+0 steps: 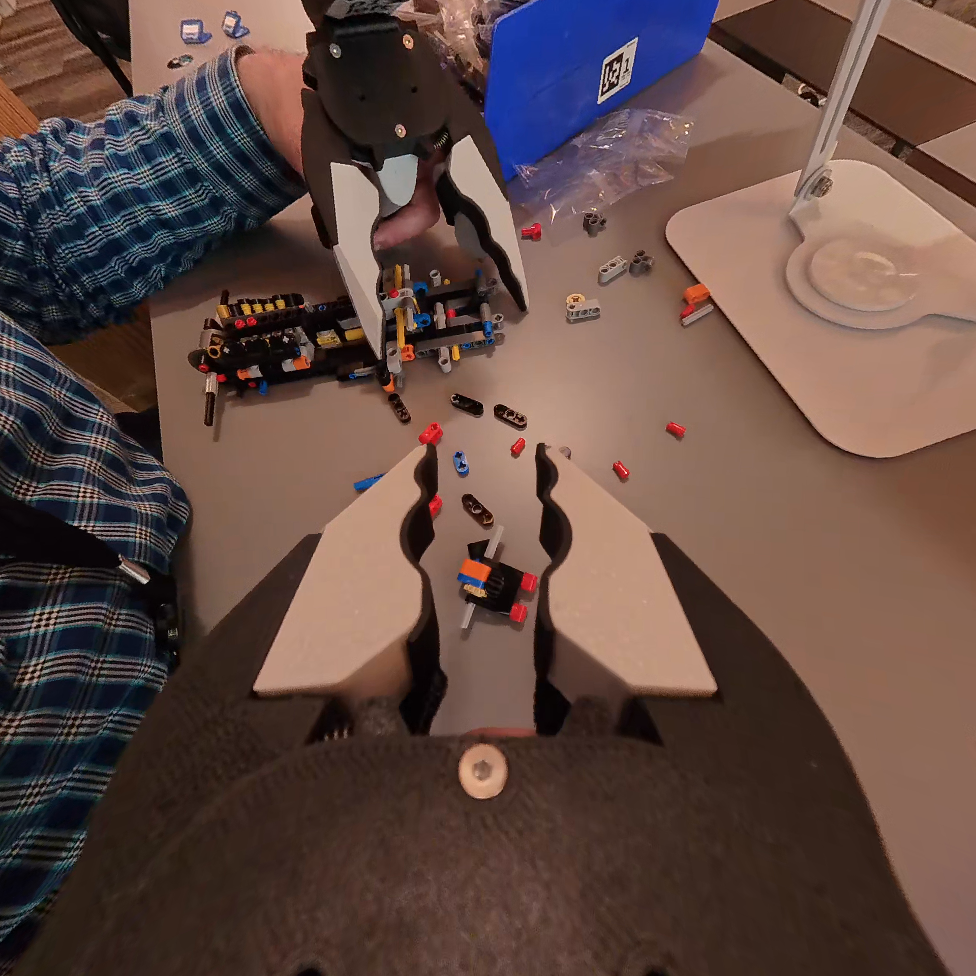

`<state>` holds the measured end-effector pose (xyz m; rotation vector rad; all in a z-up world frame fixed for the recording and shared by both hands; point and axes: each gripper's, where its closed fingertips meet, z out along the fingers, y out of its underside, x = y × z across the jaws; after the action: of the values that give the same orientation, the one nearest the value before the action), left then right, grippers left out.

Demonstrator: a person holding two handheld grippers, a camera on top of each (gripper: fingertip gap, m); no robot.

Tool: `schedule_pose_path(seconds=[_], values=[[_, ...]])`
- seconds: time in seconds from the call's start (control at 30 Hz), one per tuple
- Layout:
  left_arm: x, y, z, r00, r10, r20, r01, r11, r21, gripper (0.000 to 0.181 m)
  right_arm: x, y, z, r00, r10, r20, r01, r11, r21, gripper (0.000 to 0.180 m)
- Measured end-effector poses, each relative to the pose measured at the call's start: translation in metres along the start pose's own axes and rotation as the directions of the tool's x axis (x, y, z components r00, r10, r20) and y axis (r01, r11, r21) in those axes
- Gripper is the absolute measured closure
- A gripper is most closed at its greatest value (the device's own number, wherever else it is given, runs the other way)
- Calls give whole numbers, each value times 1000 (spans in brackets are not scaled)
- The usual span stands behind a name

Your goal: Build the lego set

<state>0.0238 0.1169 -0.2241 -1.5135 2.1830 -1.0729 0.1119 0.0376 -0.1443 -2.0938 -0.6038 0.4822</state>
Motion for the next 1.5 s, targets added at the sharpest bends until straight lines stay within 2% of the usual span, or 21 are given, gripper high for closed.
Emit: schedule_pose_path(seconds=[0.03, 0.27, 0.47, 0.63, 0.8, 0.93, 1.03, 1.1, 1.2, 1.4, 1.5], values=[[0, 0, 0, 1000, 0, -2, 0, 1000, 2, 75, 0, 0, -1, 1000, -1, -1, 1, 1000, 2, 145], [3, -8, -13, 1000, -4, -30, 6, 998, 68, 70, -3, 21, -11, 1000, -7, -9, 6, 992, -128, 145], [3, -2, -19, 999, -8, -44, 10, 998, 56, 70, -19, 56, -10, 1000, -10, 27, 16, 964, -265, 145], [5, 0, -20, 999, -6, -54, 8, 999, 50, 71, -12, 79, -3, 999, -15, -36, 1, 936, -353, 146], [2, 4, -22, 999, -16, -48, 18, 999, 46, 72, -34, 67, 17, 997, -72, 24, 76, 944, -320, 153], [-1, 2, -27, 999, -22, -40, 25, 998, 63, 72, -16, 54, 25, 993, -100, -59, 80, 958, -274, 157], [-3, 3, -28, 999, -25, -35, 28, 998, 64, 73, 2, 62, 11, 996, -14, -83, -10, 958, -286, 152], [-2, 4, -28, 999, -23, -35, 25, 998, 59, 73, 11, 73, 1, 995, 13, -97, -43, 947, -319, 142], [-2, 4, -27, 999, -20, -37, 22, 998, 53, 73, 2, 79, 0, 997, 31, -75, -54, 946, -318, 136], [-1, 5, -26, 999, -25, -47, 28, 998, 55, 73, 6, 91, 11, 959, -201, -198, 106, 907, -407, 137], [-1, 5, -27, 999, -22, -43, 25, 998, 54, 73, 7, 90, 13, 943, -248, -223, 151, 913, -379, 155]])
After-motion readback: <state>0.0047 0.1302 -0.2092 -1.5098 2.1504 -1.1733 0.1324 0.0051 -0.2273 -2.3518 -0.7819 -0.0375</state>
